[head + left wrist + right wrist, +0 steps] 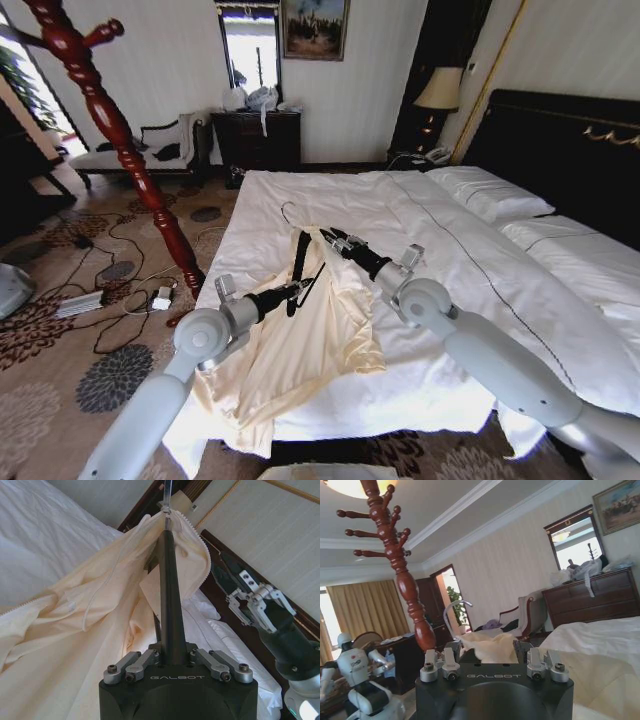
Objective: Pick up the clothes from the bed and hang them on the clothes hanger.
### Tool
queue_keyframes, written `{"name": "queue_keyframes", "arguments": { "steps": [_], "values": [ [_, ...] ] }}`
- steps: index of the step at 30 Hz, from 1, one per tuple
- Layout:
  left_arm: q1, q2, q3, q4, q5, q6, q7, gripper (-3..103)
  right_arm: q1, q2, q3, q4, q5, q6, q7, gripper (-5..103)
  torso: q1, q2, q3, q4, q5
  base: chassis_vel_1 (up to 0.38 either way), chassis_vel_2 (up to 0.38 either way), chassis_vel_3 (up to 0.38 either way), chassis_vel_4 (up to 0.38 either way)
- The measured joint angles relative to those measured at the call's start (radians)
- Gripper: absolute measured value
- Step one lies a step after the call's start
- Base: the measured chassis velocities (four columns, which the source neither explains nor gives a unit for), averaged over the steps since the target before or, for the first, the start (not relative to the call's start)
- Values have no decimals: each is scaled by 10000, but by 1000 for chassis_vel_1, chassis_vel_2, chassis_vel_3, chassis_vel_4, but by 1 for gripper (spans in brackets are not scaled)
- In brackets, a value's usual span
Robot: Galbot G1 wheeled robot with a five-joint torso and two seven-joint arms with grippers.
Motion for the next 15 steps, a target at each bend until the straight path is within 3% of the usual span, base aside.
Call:
{"name": "queue_keyframes", "arguments": {
  "steps": [1,3,7,9,10,13,15],
  "values": [
    [-46,14,-9,21,20,-10,4,20,-30,-27,-27,111,3,0,-95,56,0,0,0,0,0,0,0,0,0],
    [-79,23,-12,27,26,-13,6,20,-49,-46,-43,172,-1,0,-151,56,0,0,0,1,0,0,0,0,0],
    [-251,74,-22,11,39,-24,23,20,-220,-137,-95,306,-203,-8,-178,34,0,0,0,-1,0,0,0,0,0],
    [-257,103,-22,-28,52,-25,27,20,-267,-145,-58,293,-294,-21,-75,34,0,0,0,-1,0,0,0,0,0],
    [-255,157,-22,-71,117,-27,48,20,-317,-154,17,243,-440,-40,30,25,0,0,0,-1,0,0,0,0,0],
    [-190,319,3,-163,230,-57,100,20,-342,-193,138,139,-789,-46,93,37,0,0,0,-1,0,0,0,0,0],
    [-173,358,19,-184,241,-58,104,20,-321,-200,141,136,-836,-46,95,37,0,0,0,-1,0,0,0,0,0]
  ]
}}
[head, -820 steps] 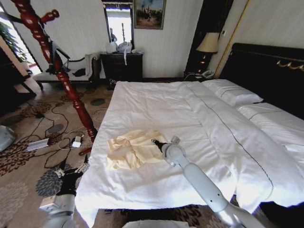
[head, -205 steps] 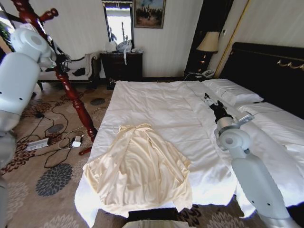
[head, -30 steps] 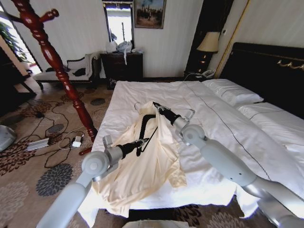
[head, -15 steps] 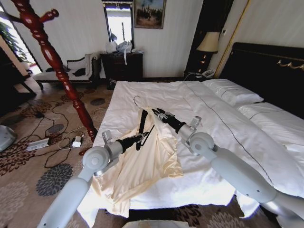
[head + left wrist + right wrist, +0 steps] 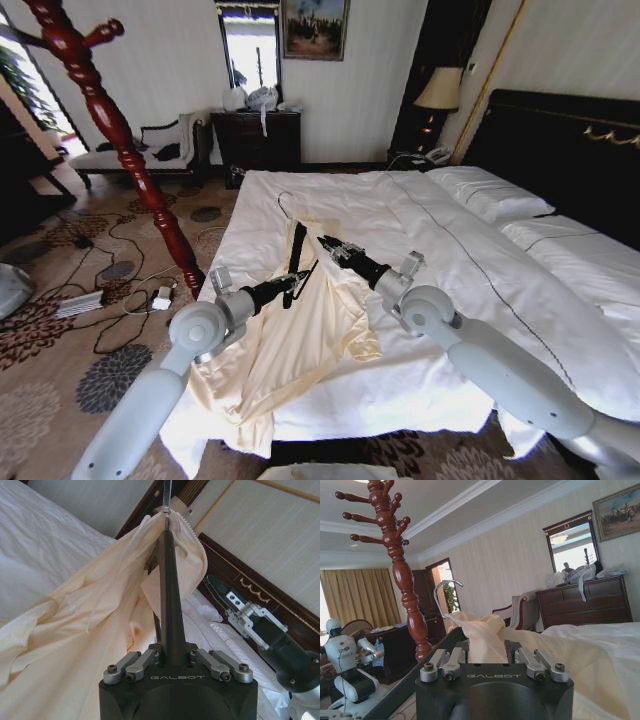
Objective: Pick up the clothes from the bed and hang them on the clothes hanger.
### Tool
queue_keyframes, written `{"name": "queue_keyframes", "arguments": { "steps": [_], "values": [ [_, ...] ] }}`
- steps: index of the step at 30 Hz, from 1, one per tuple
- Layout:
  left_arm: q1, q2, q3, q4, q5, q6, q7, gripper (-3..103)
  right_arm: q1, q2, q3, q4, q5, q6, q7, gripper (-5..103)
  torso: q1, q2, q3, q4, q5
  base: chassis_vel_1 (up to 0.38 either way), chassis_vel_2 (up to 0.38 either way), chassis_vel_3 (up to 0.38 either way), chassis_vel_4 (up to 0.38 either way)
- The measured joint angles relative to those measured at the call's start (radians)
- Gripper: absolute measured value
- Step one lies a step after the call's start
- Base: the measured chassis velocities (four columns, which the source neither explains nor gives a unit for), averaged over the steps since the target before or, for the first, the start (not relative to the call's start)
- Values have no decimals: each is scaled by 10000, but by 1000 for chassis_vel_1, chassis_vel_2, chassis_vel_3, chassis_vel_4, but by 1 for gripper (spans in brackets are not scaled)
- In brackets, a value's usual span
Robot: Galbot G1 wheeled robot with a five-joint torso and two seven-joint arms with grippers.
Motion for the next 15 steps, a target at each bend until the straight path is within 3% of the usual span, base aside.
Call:
{"name": "queue_keyframes", "arguments": {
  "steps": [2,6,9,12,13,15],
  "values": [
    [51,101,55,-66,36,0,2,20,166,-2,-26,1,-58,12,-10,48,0,0,0,0,0,0,0,0,0],
    [99,152,106,-140,74,0,2,20,438,34,-207,-64,-213,15,-46,59,0,0,0,1,-1,0,0,0,0],
    [131,180,125,-192,109,0,-17,20,661,99,-546,-148,-302,3,-95,75,0,0,0,1,0,0,0,0,0],
    [146,207,126,-232,110,0,-28,20,723,105,-702,-178,-376,-45,-102,80,1,0,0,1,-1,0,0,0,0],
    [167,246,125,-285,110,0,-34,20,812,94,-956,-308,-634,-143,-104,91,0,0,0,2,0,0,0,0,0],
    [177,262,125,-314,110,0,-38,20,857,89,-1065,-400,-791,-163,-110,91,0,0,0,1,0,0,0,0,0]
  ]
}}
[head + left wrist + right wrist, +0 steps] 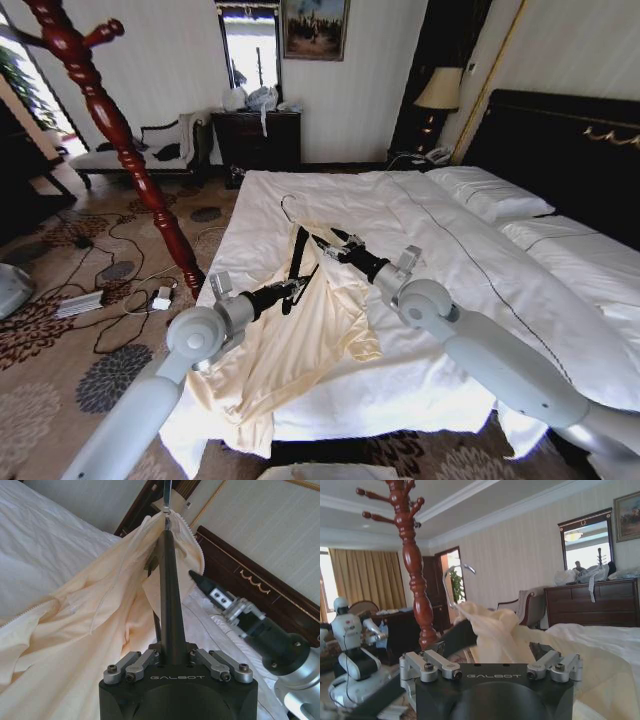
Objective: Pick up the clothes from the bed and hang them on the clothes hanger.
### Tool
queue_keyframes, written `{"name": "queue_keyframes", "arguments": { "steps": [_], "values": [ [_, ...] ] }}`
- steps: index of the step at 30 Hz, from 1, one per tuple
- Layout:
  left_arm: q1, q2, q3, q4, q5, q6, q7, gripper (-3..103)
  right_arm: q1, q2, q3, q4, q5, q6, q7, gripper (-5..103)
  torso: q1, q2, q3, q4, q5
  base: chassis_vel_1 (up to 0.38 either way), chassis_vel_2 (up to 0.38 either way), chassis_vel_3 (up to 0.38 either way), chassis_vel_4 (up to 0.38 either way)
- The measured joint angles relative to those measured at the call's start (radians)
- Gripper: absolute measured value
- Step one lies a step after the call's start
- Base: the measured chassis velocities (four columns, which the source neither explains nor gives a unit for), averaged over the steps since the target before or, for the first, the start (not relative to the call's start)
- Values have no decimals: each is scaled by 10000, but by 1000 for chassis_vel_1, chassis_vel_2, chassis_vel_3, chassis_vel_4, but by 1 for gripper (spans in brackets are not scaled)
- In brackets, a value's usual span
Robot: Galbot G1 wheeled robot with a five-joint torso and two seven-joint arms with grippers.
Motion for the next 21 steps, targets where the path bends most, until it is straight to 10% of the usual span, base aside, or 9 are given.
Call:
{"name": "queue_keyframes", "arguments": {
  "steps": [7,21],
  "values": [
    [128,-16,-20,-131,15,0,-9,20,135,106,-175,-241,-105,-32,-11,101,0,0,0,0,0,0,0,0,0],
    [100,-58,-1,-111,50,-12,-23,20,145,-368,339,-365,1,-273,-204,47,0,0,0,-1,1,0,0,0,0]
  ]
}}
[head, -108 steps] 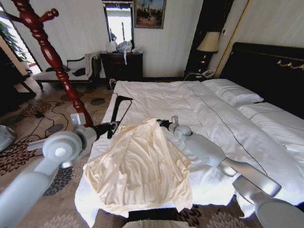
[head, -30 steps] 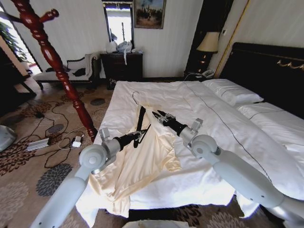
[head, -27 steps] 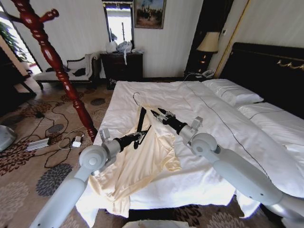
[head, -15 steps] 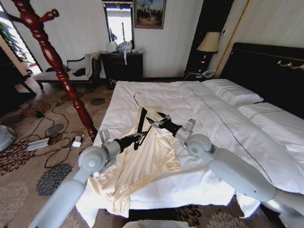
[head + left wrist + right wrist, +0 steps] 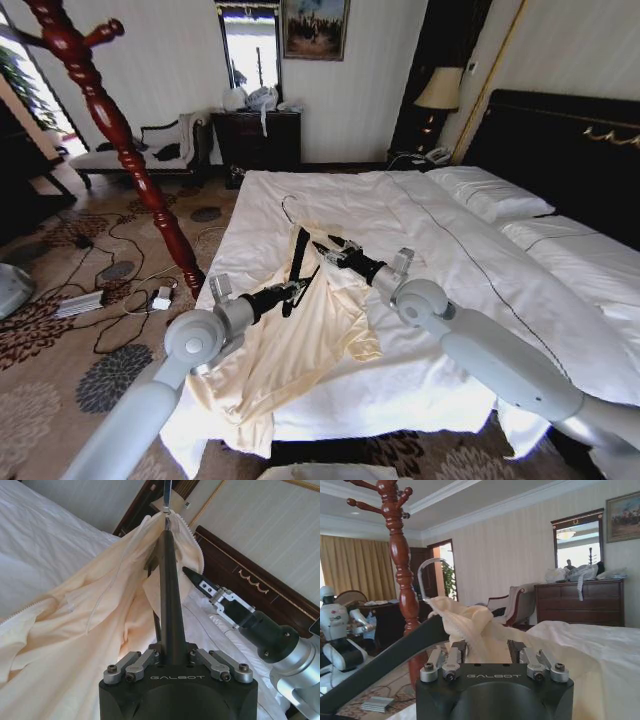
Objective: Pick up the clothes from the bed and hang them on the clothes hanger.
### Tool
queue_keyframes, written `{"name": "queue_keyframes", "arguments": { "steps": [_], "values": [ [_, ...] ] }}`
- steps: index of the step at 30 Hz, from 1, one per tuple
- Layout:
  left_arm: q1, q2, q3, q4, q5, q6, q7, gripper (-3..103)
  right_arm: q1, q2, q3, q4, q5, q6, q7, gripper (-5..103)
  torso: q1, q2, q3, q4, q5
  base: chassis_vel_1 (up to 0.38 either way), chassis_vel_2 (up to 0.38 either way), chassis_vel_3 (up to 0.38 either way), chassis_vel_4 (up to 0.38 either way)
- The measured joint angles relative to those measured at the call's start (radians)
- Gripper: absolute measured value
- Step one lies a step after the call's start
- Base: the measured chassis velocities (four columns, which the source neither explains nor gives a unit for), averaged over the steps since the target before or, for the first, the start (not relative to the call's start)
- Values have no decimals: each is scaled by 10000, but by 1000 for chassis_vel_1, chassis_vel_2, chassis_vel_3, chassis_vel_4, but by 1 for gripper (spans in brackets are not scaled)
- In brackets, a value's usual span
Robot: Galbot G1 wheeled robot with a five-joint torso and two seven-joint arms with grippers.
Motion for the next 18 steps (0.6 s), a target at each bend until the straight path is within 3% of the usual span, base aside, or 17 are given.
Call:
{"name": "queue_keyframes", "arguments": {
  "steps": [2,4,6,10,12,14,18],
  "values": [
    [-2,-2,3,0,0,0,-1,20,1,-19,27,-8,-17,-20,9,47,0,0,0,0,0,0,0,0,0],
    [-18,-22,24,-1,0,-5,-2,20,10,-218,247,-54,-304,-156,26,32,0,0,0,1,0,0,0,0,0],
    [-24,-33,35,-1,0,-7,-3,20,17,-290,327,-71,-472,-179,2,32,0,0,0,0,0,0,0,0,0],
    [-35,-99,103,-12,2,-13,-3,20,151,-549,688,-253,-1621,-151,-503,10,0,0,0,0,1,0,0,0,0],
    [-35,-105,123,-18,3,-13,-1,20,207,-586,797,-307,-1946,-72,-697,10,0,0,0,0,1,0,0,0,0],
    [-39,-110,182,-20,3,-13,16,20,342,-658,1046,-356,-2235,151,-1118,2,0,0,0,0,1,0,0,0,0],
    [-118,-119,327,23,29,-1,113,20,512,-749,1335,-169,-1694,562,-1678,0,0,0,0,0,0,0,0,0,0]
  ]
}}
